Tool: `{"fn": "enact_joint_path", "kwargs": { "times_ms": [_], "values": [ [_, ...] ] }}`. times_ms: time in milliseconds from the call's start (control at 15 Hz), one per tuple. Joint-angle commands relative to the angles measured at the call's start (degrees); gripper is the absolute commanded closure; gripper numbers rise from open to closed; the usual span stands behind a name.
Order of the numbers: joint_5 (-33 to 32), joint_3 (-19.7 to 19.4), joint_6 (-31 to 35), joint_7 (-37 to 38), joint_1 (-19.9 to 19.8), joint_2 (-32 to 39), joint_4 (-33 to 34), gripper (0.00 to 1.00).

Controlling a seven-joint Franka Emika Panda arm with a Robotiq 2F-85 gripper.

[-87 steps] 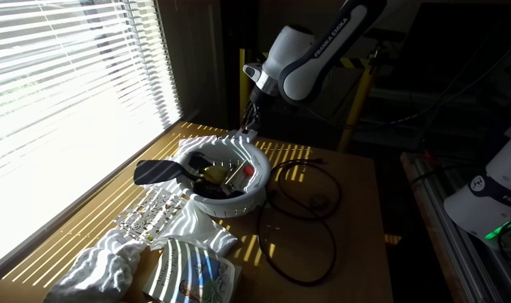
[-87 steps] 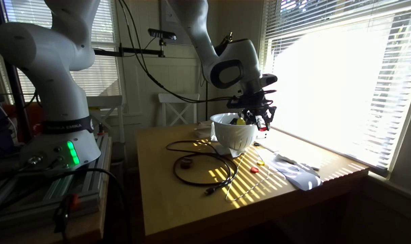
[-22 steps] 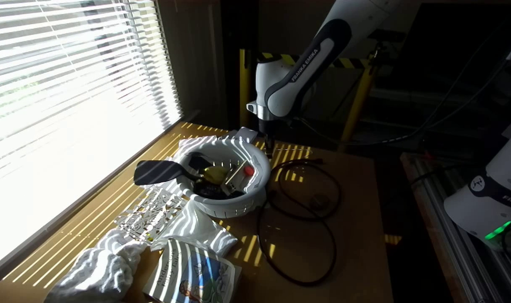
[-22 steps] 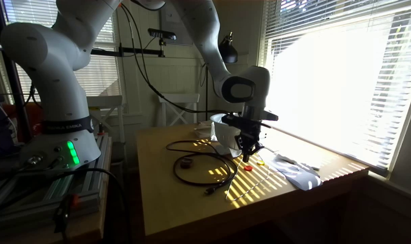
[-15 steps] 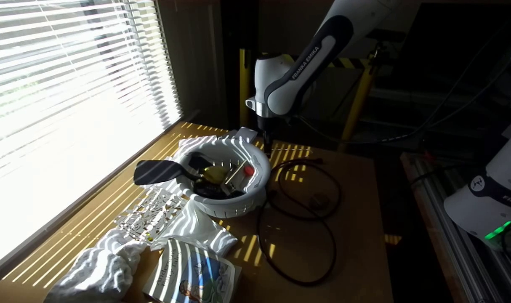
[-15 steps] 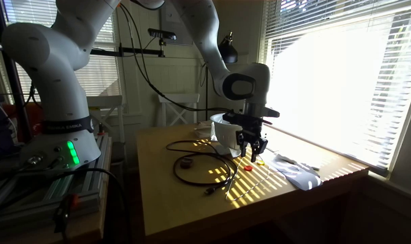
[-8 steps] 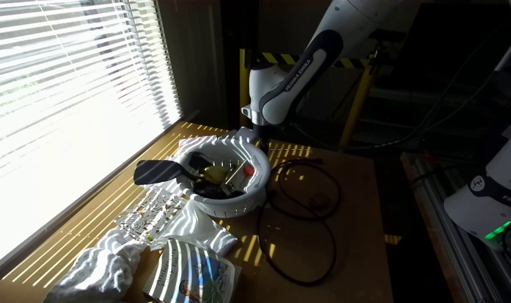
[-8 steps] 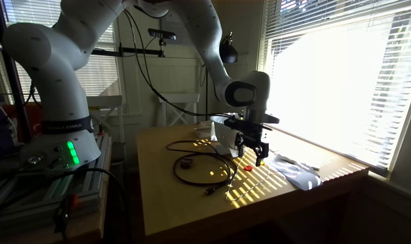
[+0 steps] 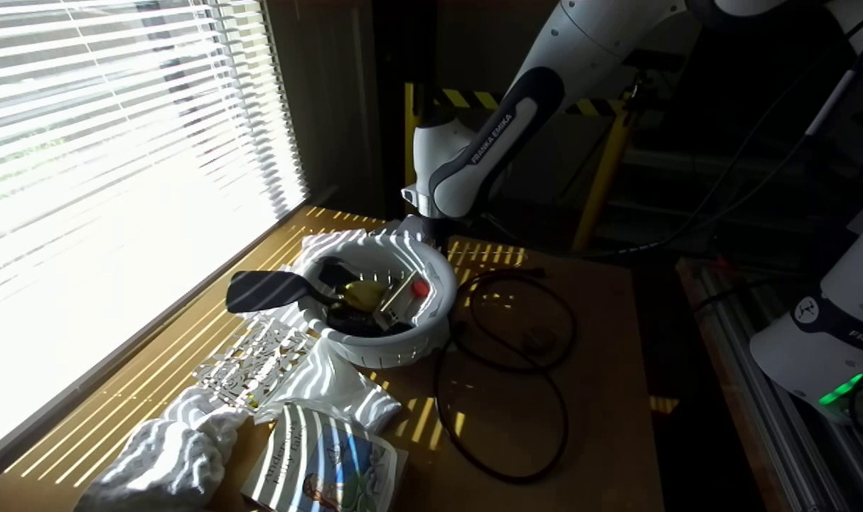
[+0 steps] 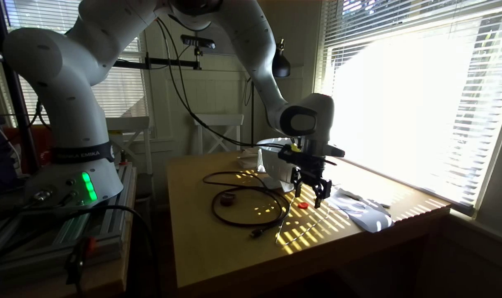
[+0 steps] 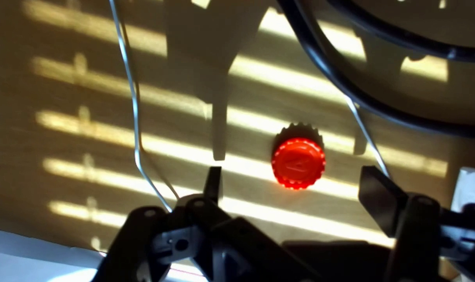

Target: Pick up the orange and yellow objects and put them in the bowl

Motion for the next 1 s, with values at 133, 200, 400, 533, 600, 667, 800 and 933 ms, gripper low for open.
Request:
{"fn": "enact_joint_path", "kwargs": {
  "times_ms": [133,200,400,533,600,667,800,933],
  "values": [
    [-1.46,0.13,-2.59,0.82,0.43,2.24,3.16,0.56],
    [-1.44,0.04,-2.62,1.05,0.57,2.16,2.84,0.64],
    [-1.73,-0.3,-2.03,1.29,0.62,1.4,1.96,0.84],
    [-1.52,-0.24,-1.46,1.44,0.51,0.62,1.17,0.9],
    [-1.22,0.03,-0.83,1.2,0.13,-0.54,-0.04,0.9],
    [-0.85,0.21,1.06,0.93,-0.48,-2.6,-2.43,0.9],
    [-0.02,0.83,7.3,0.0,-2.19,-6.81,-7.58,0.9],
    [1.36,2.61,15.32,-1.63,-5.08,-11.84,-13.78,0.9]
  ]
}}
